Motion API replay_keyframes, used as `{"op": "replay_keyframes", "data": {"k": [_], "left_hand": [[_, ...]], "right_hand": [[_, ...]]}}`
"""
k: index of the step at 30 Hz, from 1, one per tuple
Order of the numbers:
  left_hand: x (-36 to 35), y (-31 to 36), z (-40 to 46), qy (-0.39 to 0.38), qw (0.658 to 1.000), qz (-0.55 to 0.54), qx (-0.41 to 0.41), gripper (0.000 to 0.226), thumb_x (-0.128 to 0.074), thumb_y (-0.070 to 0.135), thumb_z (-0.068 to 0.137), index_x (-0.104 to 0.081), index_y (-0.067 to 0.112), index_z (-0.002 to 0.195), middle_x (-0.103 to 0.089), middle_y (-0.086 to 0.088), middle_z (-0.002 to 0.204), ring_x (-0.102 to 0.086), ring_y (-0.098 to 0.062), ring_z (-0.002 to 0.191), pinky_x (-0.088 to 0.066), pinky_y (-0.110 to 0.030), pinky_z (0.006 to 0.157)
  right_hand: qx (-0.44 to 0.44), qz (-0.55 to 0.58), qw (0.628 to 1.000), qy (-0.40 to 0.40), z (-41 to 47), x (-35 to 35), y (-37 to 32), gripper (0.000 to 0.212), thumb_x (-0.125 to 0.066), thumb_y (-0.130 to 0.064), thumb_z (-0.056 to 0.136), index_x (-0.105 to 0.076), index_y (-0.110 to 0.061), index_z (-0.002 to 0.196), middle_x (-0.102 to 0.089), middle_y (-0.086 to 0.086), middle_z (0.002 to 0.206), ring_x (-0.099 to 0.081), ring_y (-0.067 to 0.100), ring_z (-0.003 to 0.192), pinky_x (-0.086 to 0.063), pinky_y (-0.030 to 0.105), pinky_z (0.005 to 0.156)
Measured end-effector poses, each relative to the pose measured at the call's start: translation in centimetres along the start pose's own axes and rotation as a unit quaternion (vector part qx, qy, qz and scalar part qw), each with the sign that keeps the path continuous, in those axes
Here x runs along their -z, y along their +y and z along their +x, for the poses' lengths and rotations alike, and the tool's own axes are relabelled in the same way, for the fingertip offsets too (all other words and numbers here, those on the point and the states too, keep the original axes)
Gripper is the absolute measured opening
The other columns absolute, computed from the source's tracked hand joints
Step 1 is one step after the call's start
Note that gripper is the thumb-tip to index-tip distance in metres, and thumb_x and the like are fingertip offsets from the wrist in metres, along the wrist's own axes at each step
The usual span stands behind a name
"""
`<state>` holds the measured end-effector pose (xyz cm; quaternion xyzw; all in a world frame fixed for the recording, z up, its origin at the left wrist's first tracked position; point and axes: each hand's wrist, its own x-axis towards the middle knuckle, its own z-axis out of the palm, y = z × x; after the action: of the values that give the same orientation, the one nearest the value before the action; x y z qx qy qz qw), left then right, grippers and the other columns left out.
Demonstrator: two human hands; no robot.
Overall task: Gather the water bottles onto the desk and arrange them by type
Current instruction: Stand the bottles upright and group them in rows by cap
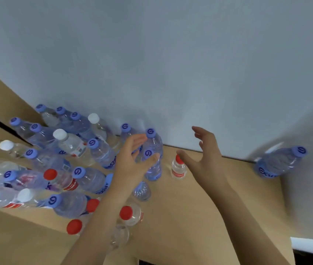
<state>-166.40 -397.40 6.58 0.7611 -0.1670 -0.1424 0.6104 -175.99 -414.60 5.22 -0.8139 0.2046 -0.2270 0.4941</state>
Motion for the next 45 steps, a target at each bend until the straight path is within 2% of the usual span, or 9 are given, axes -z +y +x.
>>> {"op": "replay_keyframes", "data": {"k": [9,11,14,17,22,26,33,41,45], "left_hand": [[7.0,-2.5,-1.1,0.062,0.998,0.011,0.016,0.045,-0.082,0.010,0.078,-0.058,0.034,0.108,-0.064,0.013,0.118,-0.058,0.002,0.116,-0.043,-0.028,0.108],[7.6,-3.0,-1.4,0.062,0.998,0.013,0.017,0.043,-0.081,0.013,0.079,-0.059,0.033,0.109,-0.064,0.017,0.116,-0.058,0.005,0.115,-0.043,-0.025,0.107],[8.3,-3.7,-1.8,0.061,0.998,0.014,0.020,0.042,-0.081,0.014,0.080,-0.058,0.036,0.108,-0.065,0.025,0.111,-0.057,0.007,0.114,-0.043,-0.017,0.101],[8.7,-4.3,-2.3,0.057,0.998,0.017,0.022,0.041,-0.080,0.016,0.081,-0.058,0.038,0.108,-0.064,0.025,0.113,-0.056,0.008,0.115,-0.042,-0.012,0.098],[8.3,-4.6,-2.9,0.061,0.998,0.016,0.020,0.041,-0.080,0.015,0.083,-0.058,0.041,0.106,-0.063,0.031,0.113,-0.055,0.009,0.116,-0.041,-0.011,0.098],[7.6,-4.4,-3.4,0.043,0.999,0.005,0.023,0.044,-0.082,0.015,0.079,-0.059,0.040,0.107,-0.063,0.029,0.117,-0.055,0.005,0.119,-0.041,-0.022,0.105],[5.5,-1.8,-2.6,-0.018,1.000,-0.017,0.016,0.065,-0.088,0.011,0.070,-0.056,0.028,0.125,-0.060,0.014,0.127,-0.053,0.007,0.119,-0.042,-0.010,0.093],[3.5,5.9,-2.0,-0.104,0.990,-0.056,-0.073,0.060,-0.091,0.031,0.062,-0.056,0.032,0.111,-0.071,0.021,0.104,-0.067,-0.001,0.101,-0.053,-0.015,0.076],[1.9,8.5,-2.9,-0.085,0.986,-0.095,-0.108,0.050,-0.083,0.014,0.066,-0.055,0.029,0.104,-0.072,0.024,0.087,-0.069,0.005,0.083,-0.052,-0.009,0.064]], "right_hand": [[-0.071,0.047,0.990,-0.116,-0.7,-9.2,-0.5,0.066,-0.079,-0.018,0.082,-0.041,-0.030,0.134,-0.047,-0.022,0.123,-0.042,-0.023,0.111,-0.031,-0.005,0.086],[-0.091,0.038,0.987,-0.128,-0.8,-10.3,0.2,0.053,-0.077,-0.008,0.083,-0.046,-0.019,0.125,-0.052,-0.013,0.114,-0.052,-0.009,0.107,-0.035,-0.003,0.080],[-0.102,0.025,0.988,-0.114,-0.8,-11.6,1.2,0.037,-0.074,0.005,0.079,-0.052,0.002,0.109,-0.054,0.019,0.103,-0.054,0.036,0.101,-0.047,0.019,0.081],[-0.116,0.017,0.987,-0.114,-1.0,-12.3,1.8,0.057,-0.080,0.003,0.070,-0.049,-0.009,0.116,-0.053,0.013,0.112,-0.056,0.030,0.104,-0.049,0.045,0.090],[-0.106,0.072,0.988,-0.089,-1.1,-12.5,2.4,0.062,-0.075,0.011,0.071,-0.052,-0.031,0.111,-0.065,-0.019,0.100,-0.063,0.009,0.090,-0.052,0.014,0.075],[-0.103,0.080,0.986,-0.101,-0.7,-10.8,0.6,0.061,-0.080,-0.003,0.072,-0.056,-0.037,0.116,-0.067,-0.026,0.103,-0.063,-0.006,0.096,-0.048,0.010,0.075],[-0.064,0.095,0.987,-0.112,2.1,-4.1,-7.8,0.071,-0.092,-0.016,0.061,-0.058,-0.034,0.120,-0.070,-0.014,0.107,-0.069,0.006,0.095,-0.056,0.023,0.079],[0.034,0.171,0.971,-0.162,3.5,2.6,-16.2,0.050,-0.085,-0.009,0.072,-0.069,-0.019,0.117,-0.076,-0.002,0.105,-0.073,0.021,0.094,-0.060,0.033,0.082],[0.045,0.221,0.961,-0.163,3.5,4.0,-17.6,0.035,-0.074,-0.014,0.081,-0.069,-0.015,0.116,-0.075,0.004,0.107,-0.072,0.025,0.098,-0.060,0.040,0.086]]}}
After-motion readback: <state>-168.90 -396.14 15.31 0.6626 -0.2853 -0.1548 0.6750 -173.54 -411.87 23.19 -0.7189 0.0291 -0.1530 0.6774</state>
